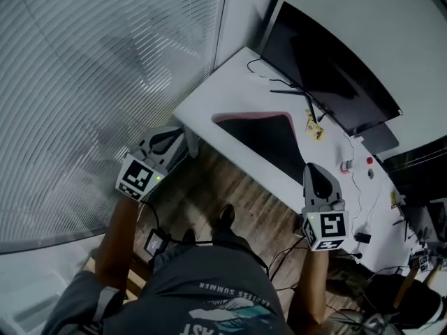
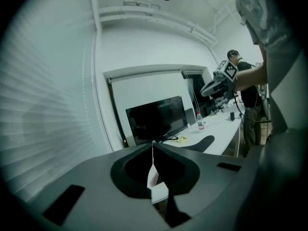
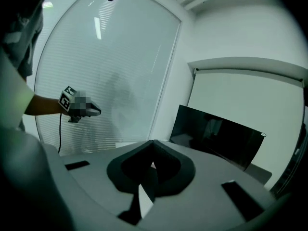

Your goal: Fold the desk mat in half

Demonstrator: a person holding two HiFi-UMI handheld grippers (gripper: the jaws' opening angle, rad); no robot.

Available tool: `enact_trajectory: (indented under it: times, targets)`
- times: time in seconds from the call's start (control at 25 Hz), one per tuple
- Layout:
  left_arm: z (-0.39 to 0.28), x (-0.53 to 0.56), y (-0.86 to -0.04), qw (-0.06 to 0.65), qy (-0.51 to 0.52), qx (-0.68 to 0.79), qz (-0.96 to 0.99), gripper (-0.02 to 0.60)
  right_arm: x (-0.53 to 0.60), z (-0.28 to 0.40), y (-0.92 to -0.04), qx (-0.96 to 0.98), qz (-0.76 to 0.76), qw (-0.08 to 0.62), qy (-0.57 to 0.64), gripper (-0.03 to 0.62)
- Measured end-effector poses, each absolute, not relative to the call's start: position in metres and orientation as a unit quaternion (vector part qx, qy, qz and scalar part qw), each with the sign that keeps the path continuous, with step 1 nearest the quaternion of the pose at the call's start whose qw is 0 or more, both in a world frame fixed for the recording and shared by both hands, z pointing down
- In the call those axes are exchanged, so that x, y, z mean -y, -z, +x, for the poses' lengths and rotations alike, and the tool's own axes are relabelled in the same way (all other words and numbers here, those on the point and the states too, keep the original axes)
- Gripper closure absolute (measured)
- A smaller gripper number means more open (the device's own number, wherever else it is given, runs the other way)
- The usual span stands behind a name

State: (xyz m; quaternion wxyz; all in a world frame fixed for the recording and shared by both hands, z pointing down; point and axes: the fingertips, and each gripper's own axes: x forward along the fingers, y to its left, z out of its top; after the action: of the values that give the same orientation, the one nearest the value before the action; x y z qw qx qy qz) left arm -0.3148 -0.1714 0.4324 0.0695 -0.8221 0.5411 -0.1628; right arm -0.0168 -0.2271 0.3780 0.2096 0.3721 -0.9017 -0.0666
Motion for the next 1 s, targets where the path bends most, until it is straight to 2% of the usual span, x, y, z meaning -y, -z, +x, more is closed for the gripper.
enact_trajectory:
  times: [0.32,1.0]
  targets:
    - [-0.303,0.103,-0.377,0.081,0.107,-0.534,-0.835,0.563,0.167,-0.009,-0.335,0.914,0.366,0.168,0.034,0.569]
    - [-0.258,0.055,-0.393,0.056,0.137,-0.472,-0.869,0.563,0.109,0.049,-0.327,0.891,0.425,0.161,0.014,0.569]
